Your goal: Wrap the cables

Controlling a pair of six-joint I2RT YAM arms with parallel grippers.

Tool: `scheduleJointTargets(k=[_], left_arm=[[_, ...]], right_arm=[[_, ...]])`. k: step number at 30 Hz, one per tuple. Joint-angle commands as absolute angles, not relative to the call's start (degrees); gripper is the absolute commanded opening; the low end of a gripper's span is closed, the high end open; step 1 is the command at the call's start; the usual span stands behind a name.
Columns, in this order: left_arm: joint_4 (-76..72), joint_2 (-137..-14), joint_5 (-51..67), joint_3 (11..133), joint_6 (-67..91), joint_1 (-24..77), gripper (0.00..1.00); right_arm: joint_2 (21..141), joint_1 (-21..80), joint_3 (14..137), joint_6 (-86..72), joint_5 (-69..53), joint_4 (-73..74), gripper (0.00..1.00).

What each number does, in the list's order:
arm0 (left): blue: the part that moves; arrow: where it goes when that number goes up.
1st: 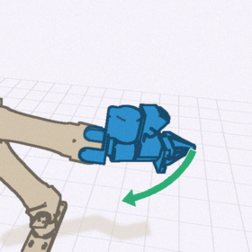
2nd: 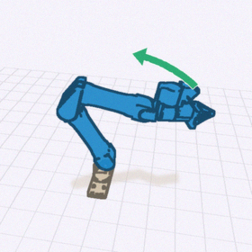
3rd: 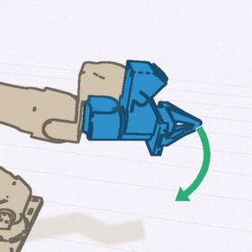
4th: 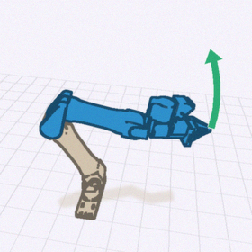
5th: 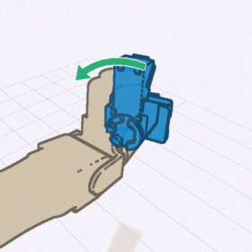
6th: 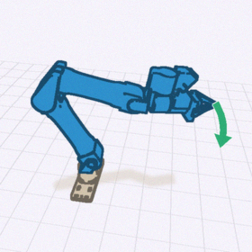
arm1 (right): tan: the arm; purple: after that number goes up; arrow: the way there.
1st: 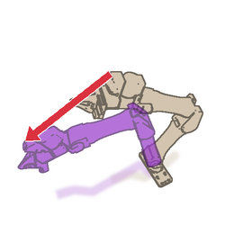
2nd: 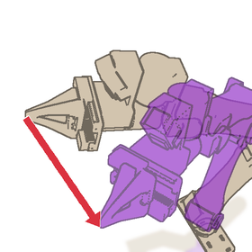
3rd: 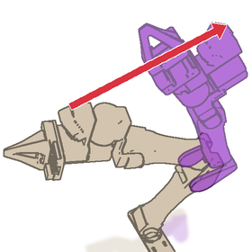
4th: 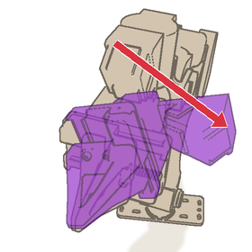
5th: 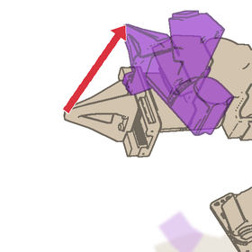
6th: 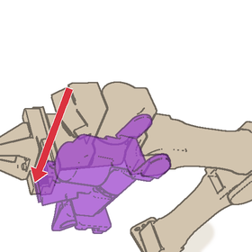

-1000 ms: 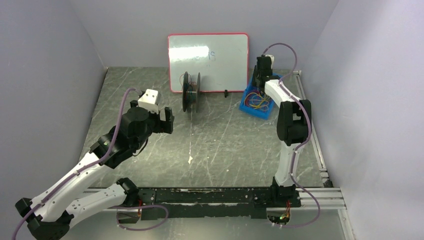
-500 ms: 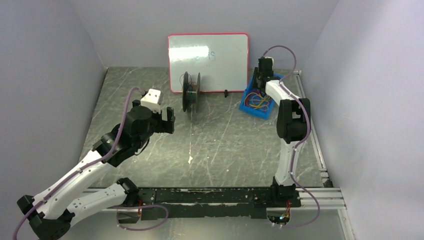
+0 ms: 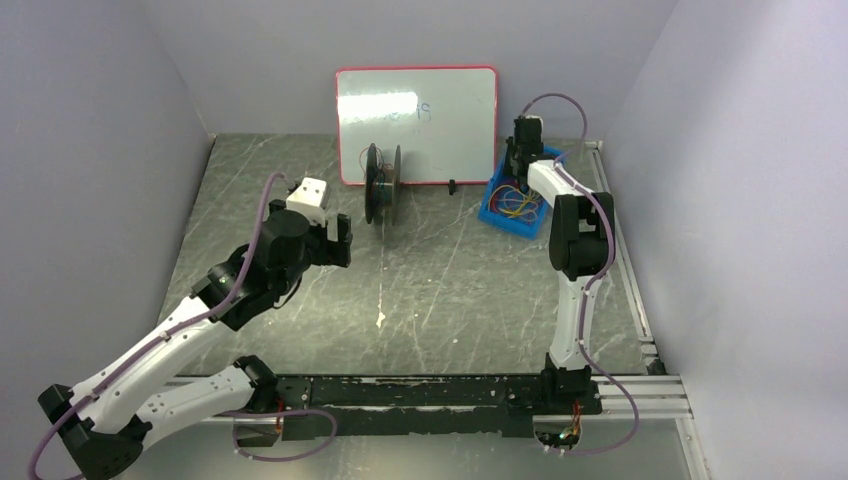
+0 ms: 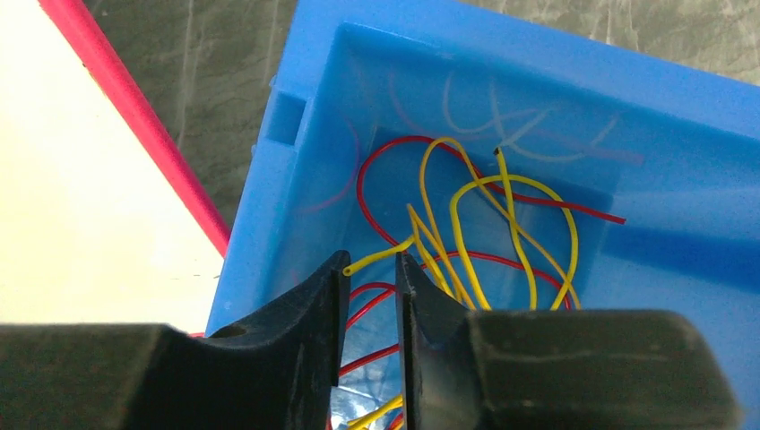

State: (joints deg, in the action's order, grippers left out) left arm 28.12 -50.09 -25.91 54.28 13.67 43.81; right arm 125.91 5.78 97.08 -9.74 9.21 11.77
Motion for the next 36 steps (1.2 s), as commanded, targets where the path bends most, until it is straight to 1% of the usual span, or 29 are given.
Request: scheduleJointTargets(k=[1,9,11,19,26,33,36], left_arm=[[27.2,-50.1,-26.7,54.1,12.8,44.1,0.98],[27.5,-50.3,-27.1,54.1,12.9,44.1,0.98],[27.4,-50.3,-27.1,54.1,12.9,44.1,0.98],[27.5,-50.3,-26.9,54.2,12.9,44.0,0.97],[27.7,-50.0,-26.6,54.3,12.9,43.9,0.97],[27.7,-49.9,-26.2,54.3,12.9,44.0,0.97],[27.7,-50.0,-25.9,54.4,12.9,44.0,0.97]], right_arm=[[126.6,5.3,99.9,-9.0,8.5,10.5,0.27],[125.2,5.3,99.0,-8.7,8.8,9.6,0.10],[124.6,5.3,98.4,-8.5,9.1,9.4,0.00],[119.2,5.3,93.1,-8.8,10.8,6.6,0.00],[111.4,5.3,88.4,-9.2,11.5,5.0,0.00],[104.1,5.4,85.7,-9.7,11.3,4.4,0.00],[101.4,5.4,86.4,-9.9,11.5,5.0,0.00]])
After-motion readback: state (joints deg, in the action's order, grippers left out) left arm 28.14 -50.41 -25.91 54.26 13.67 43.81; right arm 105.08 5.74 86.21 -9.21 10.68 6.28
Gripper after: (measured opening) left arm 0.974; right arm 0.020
